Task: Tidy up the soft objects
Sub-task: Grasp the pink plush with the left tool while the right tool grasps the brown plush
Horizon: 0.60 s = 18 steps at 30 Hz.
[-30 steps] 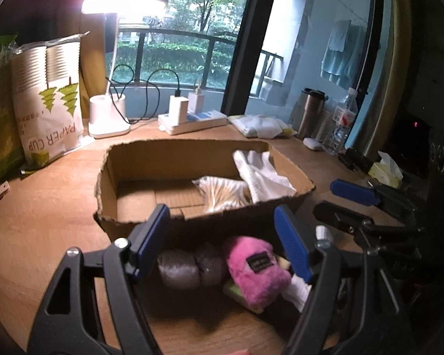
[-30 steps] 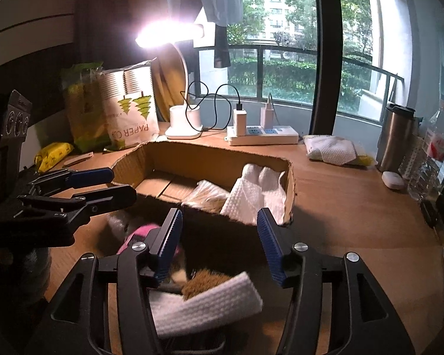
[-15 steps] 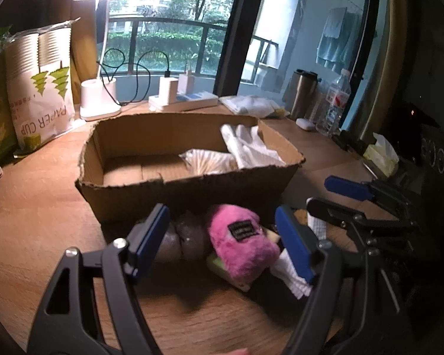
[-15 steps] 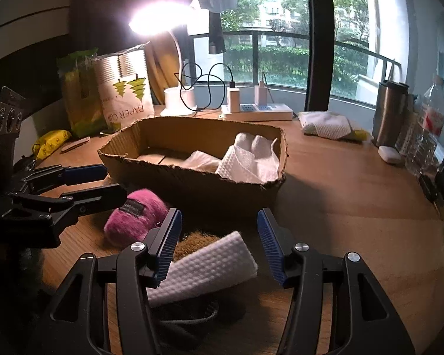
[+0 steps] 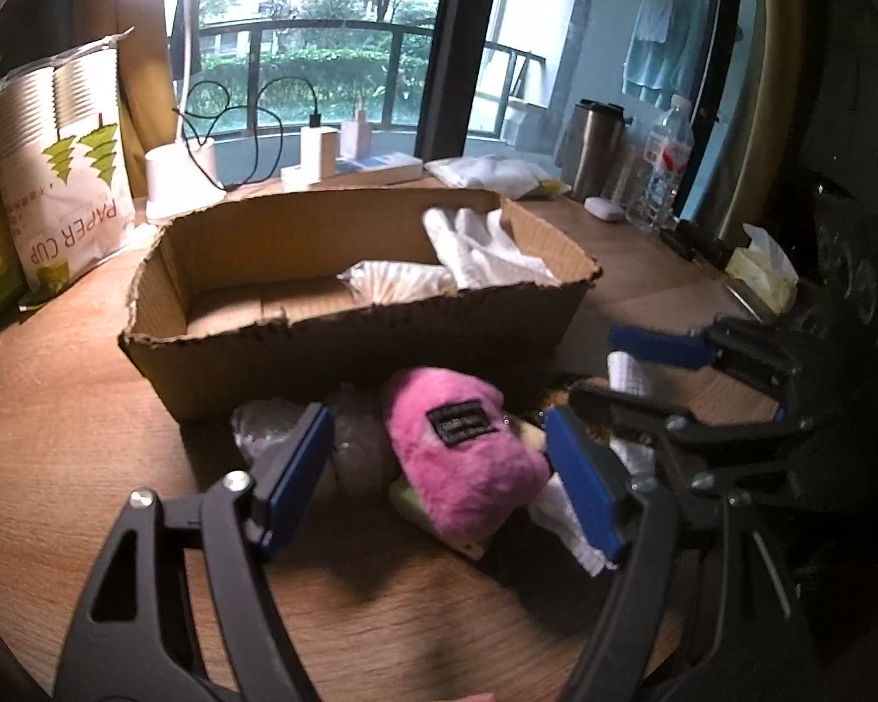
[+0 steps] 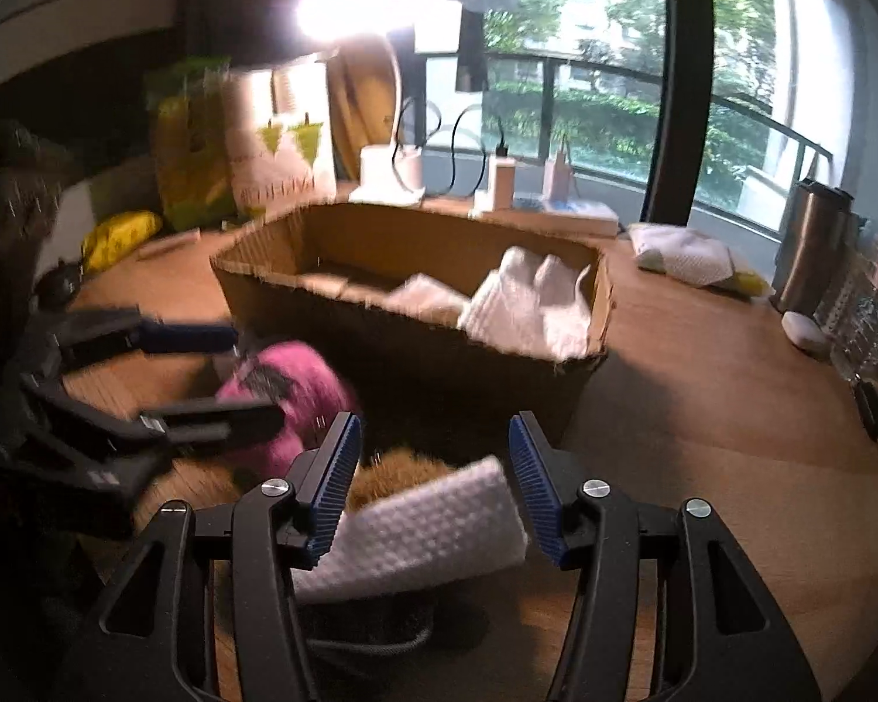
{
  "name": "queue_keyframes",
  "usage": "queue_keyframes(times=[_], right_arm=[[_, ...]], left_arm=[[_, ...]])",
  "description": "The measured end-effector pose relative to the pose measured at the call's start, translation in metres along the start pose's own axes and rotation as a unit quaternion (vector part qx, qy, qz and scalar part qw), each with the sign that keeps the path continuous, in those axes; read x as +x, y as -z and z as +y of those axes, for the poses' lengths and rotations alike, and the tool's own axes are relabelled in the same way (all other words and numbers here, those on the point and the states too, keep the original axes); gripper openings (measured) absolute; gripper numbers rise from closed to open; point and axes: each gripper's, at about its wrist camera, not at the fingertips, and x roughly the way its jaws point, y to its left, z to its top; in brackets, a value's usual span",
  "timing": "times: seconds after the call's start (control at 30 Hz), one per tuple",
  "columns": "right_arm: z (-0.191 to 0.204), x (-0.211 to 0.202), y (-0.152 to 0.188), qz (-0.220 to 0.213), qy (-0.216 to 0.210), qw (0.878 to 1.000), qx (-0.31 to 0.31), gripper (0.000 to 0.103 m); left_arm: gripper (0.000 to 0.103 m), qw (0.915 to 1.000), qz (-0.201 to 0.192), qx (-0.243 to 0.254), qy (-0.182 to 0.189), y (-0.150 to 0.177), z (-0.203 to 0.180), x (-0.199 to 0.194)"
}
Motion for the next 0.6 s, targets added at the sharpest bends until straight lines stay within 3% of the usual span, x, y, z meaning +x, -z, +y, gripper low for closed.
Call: queue_keyframes(times=[0.17, 0.33, 0.6], right_arm=[[-0.011, -0.001, 0.019, 0.024, 0.000, 1.000, 0.019, 0.050], [-0.022, -0.010, 0.026, 0.020, 0.001, 0.999, 0.039, 0.054], [-0.030, -0.007, 0.012, 0.011, 0.001, 0.999, 0.041, 0.063]], left_arm=[[0.076, 0.9999, 0.011, 0.003, 0.003, 0.001, -0.003, 0.008], [0.076, 0.9998, 0.017, 0.009, -0.001, 0.001, -0.008, 0.013], [0.076, 0.9995, 0.022, 0.016, -0.015, 0.000, -0.010, 0.019]])
